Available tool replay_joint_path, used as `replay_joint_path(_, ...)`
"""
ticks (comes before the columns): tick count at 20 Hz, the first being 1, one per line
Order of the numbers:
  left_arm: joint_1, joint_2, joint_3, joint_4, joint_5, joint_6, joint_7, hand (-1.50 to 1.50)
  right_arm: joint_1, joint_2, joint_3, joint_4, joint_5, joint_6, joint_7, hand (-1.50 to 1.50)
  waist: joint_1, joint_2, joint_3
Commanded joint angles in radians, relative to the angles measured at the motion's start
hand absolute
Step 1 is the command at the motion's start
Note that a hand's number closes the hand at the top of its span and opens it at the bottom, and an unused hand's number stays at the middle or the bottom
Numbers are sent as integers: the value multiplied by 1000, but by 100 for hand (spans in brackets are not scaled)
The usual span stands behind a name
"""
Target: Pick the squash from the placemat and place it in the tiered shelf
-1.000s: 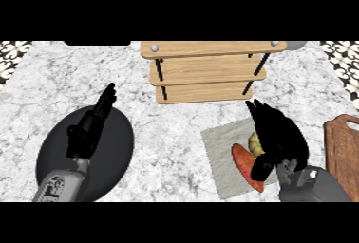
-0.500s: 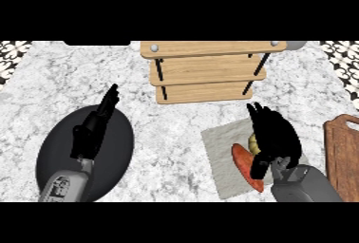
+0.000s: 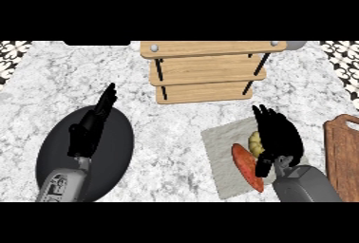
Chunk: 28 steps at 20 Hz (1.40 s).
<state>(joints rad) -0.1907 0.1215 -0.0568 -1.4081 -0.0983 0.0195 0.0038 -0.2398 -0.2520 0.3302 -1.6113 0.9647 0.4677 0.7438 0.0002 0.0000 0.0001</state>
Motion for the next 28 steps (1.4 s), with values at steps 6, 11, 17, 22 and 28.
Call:
replay_joint_path(6, 34, -6, 21, -57, -17, -28, 14, 0, 33, 57, -35, 69, 77, -41, -85, -150, 0, 0, 0)
replay_joint_path(11, 24, -35, -1, -99, -28, -16, 72, 0, 5, 33, -84, 186, 85, -66, -168, -150, 2, 0, 0)
replay_joint_path(17, 43, -19, 26, -80, -32, -25, 51, 0, 75, 20, -30, 129, 121, -13, -189, 150, 1, 0, 0)
replay_joint_path(22, 15, -46, 18, -31, -44, -23, 16, 0, 48, -18, -37, 65, 165, 12, -231, 150, -1, -1, 0)
replay_joint_path(28, -16, -41, 23, 17, -48, -30, 3, 0, 53, 244, 236, 65, 115, -149, 38, 150, 20, 4, 0)
